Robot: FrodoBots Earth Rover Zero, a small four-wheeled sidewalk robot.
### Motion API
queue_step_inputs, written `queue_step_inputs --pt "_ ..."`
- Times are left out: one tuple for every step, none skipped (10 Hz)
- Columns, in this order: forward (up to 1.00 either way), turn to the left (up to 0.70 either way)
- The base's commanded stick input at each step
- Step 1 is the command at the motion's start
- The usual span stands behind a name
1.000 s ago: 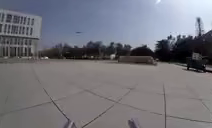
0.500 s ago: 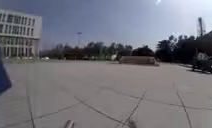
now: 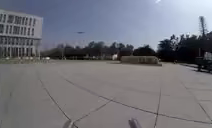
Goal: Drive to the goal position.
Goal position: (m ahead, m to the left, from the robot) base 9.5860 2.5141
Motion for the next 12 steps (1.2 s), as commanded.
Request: queue_step_inputs --pt "1.00 0.00" --pt "1.00 0.00" --pt "1.00 0.00" --pt "1.00 0.00" --pt "1.00 0.00" --pt "1.00 0.00" --pt "1.00 0.00" --pt "1.00 0.00" --pt "1.00 0.00" --pt "1.00 0.00" --pt "1.00 0.00" --pt "1.00 0.00"
